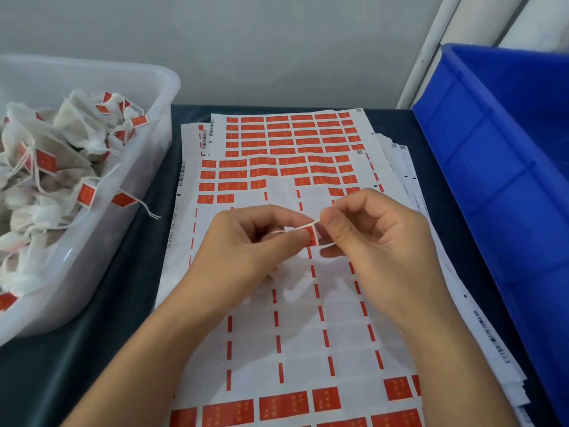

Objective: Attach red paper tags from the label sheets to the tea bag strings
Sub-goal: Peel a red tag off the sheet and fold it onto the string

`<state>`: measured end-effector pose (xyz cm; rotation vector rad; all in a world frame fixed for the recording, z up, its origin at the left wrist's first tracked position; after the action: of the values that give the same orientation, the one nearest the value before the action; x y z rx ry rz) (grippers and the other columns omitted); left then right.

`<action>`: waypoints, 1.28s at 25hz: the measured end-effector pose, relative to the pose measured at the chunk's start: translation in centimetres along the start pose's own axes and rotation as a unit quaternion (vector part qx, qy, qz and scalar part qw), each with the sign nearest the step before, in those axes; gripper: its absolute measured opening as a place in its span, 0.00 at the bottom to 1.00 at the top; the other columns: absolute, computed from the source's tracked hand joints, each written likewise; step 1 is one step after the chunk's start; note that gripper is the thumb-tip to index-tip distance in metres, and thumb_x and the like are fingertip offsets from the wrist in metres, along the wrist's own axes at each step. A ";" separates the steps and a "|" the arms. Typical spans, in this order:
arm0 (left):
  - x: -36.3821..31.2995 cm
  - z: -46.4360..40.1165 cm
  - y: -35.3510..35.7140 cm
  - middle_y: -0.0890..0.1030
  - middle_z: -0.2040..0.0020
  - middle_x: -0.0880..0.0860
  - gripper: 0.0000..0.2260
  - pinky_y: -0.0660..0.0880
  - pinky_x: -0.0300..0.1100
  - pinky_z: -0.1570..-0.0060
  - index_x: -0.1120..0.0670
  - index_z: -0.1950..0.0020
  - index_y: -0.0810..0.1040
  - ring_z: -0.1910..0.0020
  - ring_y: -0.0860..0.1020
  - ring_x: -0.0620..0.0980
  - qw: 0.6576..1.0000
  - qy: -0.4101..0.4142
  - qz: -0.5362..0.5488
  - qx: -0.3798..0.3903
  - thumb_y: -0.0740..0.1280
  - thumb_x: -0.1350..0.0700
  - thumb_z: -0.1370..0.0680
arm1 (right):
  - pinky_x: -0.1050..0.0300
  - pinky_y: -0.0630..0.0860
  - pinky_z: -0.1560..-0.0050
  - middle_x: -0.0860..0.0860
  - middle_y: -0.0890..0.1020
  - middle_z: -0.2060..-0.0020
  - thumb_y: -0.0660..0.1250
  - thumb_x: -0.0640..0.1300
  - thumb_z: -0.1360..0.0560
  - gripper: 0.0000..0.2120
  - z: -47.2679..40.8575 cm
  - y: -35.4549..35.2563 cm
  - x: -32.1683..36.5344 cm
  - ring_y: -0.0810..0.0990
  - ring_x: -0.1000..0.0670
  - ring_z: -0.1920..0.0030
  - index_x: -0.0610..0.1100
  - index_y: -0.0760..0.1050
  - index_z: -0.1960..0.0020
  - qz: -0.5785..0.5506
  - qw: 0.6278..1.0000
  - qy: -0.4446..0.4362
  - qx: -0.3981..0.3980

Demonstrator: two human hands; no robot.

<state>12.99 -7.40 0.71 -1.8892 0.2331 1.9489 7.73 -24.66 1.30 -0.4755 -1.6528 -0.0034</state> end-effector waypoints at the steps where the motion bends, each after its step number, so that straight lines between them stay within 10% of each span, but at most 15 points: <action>1: 0.0 0.0 0.0 0.80 0.57 0.67 0.05 0.77 0.46 0.61 0.45 0.52 0.89 0.62 0.75 0.66 1.000 -0.012 0.015 0.010 0.74 0.49 0.24 | 0.67 0.82 0.58 0.59 0.87 0.59 0.71 0.51 0.21 0.03 0.0 0.0 0.0 0.87 0.56 0.57 0.52 0.81 0.52 -0.002 1.000 -0.001 0.004; 7: 0.5 -0.2 0.1 0.72 0.66 0.52 0.11 0.74 0.41 0.60 0.50 0.54 0.88 0.66 0.71 0.47 0.994 -0.077 0.084 -0.006 0.70 0.45 0.22 | 0.68 0.81 0.58 0.60 0.87 0.59 0.72 0.50 0.22 0.02 0.0 0.1 0.1 0.87 0.56 0.58 0.53 0.81 0.52 0.006 1.000 -0.006 0.009; 32: 0.3 -0.2 0.3 0.83 0.64 0.54 0.06 0.78 0.37 0.64 0.46 0.58 0.88 0.67 0.78 0.48 0.996 -0.085 0.022 0.005 0.73 0.47 0.27 | 0.68 0.81 0.63 0.57 0.86 0.65 0.72 0.47 0.21 0.02 0.1 0.0 -0.1 0.87 0.55 0.63 0.51 0.82 0.53 -0.008 1.000 0.021 -0.002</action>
<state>13.00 -7.72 0.38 -1.7137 0.2342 2.1199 7.64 -24.66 1.23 -0.4620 -1.6154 -0.0295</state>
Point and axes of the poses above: each hand's wrist, its own z-axis away from the middle knuckle, its own y-axis out of the palm, x = y × z, the point moved 2 cm from there along -z, towards the middle knuckle
